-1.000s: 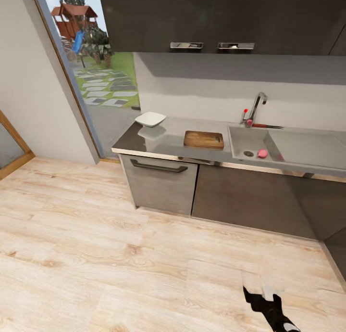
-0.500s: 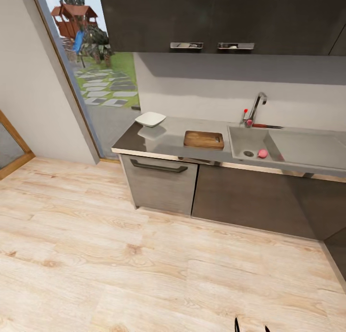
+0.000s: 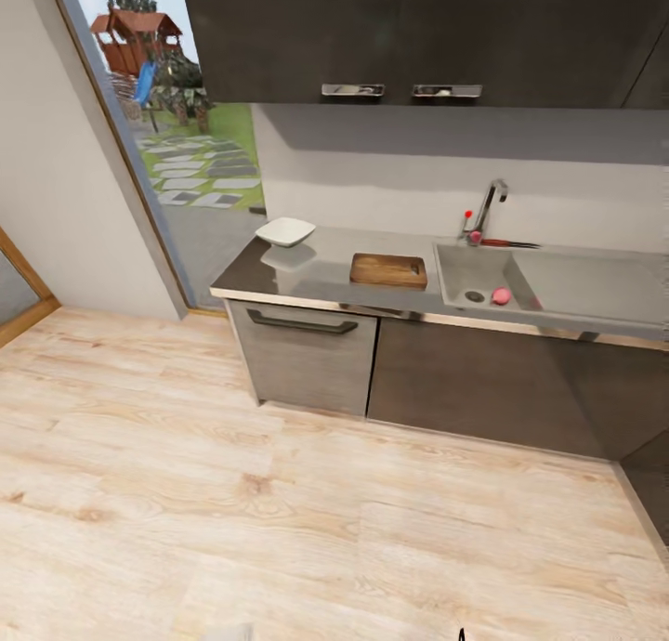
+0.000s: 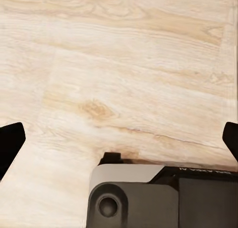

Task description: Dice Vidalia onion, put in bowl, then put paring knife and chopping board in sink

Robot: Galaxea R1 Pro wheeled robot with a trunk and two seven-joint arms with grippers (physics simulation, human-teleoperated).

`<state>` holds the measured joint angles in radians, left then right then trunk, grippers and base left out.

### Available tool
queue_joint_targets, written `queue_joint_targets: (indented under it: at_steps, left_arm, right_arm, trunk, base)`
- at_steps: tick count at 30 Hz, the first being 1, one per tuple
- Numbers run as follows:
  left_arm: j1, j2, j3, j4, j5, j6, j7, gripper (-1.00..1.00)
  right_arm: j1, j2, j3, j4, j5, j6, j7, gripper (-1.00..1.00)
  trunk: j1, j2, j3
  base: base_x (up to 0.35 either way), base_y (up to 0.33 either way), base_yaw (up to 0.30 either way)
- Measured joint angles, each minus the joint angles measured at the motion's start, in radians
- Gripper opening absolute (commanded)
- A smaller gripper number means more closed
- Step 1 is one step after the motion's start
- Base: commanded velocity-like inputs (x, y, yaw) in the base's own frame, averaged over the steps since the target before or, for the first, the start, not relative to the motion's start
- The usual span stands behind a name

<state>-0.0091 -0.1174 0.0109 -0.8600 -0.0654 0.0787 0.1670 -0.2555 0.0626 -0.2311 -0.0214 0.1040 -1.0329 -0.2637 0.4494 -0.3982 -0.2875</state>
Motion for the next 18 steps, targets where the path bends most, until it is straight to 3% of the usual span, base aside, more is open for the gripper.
queue_joint_targets:
  at_steps: [4,10,18]
  left_arm:
    - [0.0,0.0,-0.015,-0.001,-0.005,-0.002,-0.005,1.0]
    - [0.0,0.002,-0.113,0.003,-0.007,-0.005,-0.003,1.0]
    - [0.0,0.003,-0.138,0.003,-0.008,-0.009,-0.002,1.0]
  right_arm:
    - [0.0,0.0,0.0,0.0,0.0,0.001,0.0,1.0]
    - [0.0,-0.001,-0.001,0.0,-0.001,0.001,-0.001,1.0]
    - [0.0,-0.001,0.0,0.001,-0.001,0.001,-0.001,1.0]
  trunk:
    - [0.0,0.0,0.004]
    - [0.0,0.0,0.012]
    - [0.0,0.0,0.021]
  base:
    - [0.0,0.0,-0.188]
    - [0.0,0.0,-0.198]
    - [0.026,-0.091,-0.201]
